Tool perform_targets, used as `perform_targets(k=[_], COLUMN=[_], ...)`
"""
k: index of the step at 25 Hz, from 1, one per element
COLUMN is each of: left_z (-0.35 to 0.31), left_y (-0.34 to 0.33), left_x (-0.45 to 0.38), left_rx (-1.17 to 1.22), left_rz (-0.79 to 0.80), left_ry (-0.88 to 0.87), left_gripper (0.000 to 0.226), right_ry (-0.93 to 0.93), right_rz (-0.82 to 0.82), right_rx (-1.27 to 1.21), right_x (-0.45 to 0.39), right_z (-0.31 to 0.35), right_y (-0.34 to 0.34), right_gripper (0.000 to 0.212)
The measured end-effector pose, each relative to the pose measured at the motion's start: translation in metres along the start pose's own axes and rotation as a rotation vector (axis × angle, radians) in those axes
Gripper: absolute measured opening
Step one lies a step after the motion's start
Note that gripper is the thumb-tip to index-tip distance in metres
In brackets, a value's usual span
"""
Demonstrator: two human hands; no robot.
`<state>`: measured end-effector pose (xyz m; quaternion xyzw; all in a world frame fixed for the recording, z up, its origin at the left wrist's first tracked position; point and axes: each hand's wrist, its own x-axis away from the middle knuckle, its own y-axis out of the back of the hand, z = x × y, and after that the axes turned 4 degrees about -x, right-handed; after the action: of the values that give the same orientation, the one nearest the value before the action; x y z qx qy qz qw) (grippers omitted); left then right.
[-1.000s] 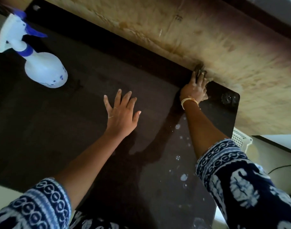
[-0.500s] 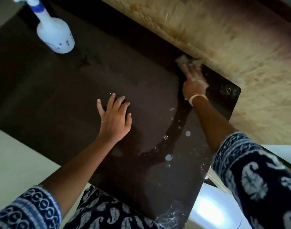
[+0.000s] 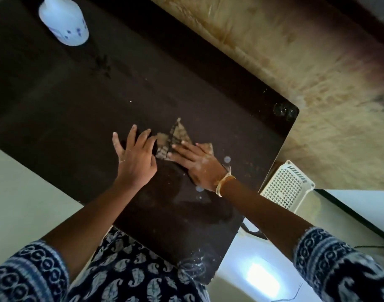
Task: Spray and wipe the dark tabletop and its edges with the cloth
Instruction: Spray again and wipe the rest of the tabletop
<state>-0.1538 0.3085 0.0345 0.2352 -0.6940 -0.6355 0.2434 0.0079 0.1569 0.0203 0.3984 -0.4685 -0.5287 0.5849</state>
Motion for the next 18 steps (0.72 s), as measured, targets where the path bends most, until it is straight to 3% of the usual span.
perform_targets(k=[2,3,5,8,12,14,18], left_z=[0.002,0.003,0.005,0.008,0.011,0.014,0.033], left_y=[0.0,-0.001,-0.003,-0.004,-0.002,-0.003,-0.007], left_x=[0.005,0.006,0.006,0.007,0.009,0.012,0.028], left_rx=[-0.016,-0.025,-0.038,-0.046,-0.054,-0.059,-0.006], left_rz=[-0.005,-0.006,-0.007,-0.016,-0.022,-0.037,-0.1], left_ry=[0.02,0.023,0.016,0.0,-0.015,-0.02,0.02], left_gripper=[0.047,0.046,0.044,0.043,0.042,0.04,0.035], right_ry=[0.102,0.035,-0.245,-0.722,-1.15,-1.095,-0.775], right_rz=[0.009,-0.061,-0.243,-0.269,-0.287,-0.306,-0.226], right_rx=[0.055,0.053,0.046,-0.055,-0.085,-0.092,-0.068], right_x=[0.006,0.003,-0.005,-0.008,-0.057,-0.094,-0.169], right_z=[-0.023,-0.047,-0.108,-0.18,-0.165,-0.142,-0.09], right_y=[0.007,0.01,0.025,0.054,0.059,0.056,0.047], right_gripper=[0.065,0.06,0.061,0.069,0.064,0.063,0.063])
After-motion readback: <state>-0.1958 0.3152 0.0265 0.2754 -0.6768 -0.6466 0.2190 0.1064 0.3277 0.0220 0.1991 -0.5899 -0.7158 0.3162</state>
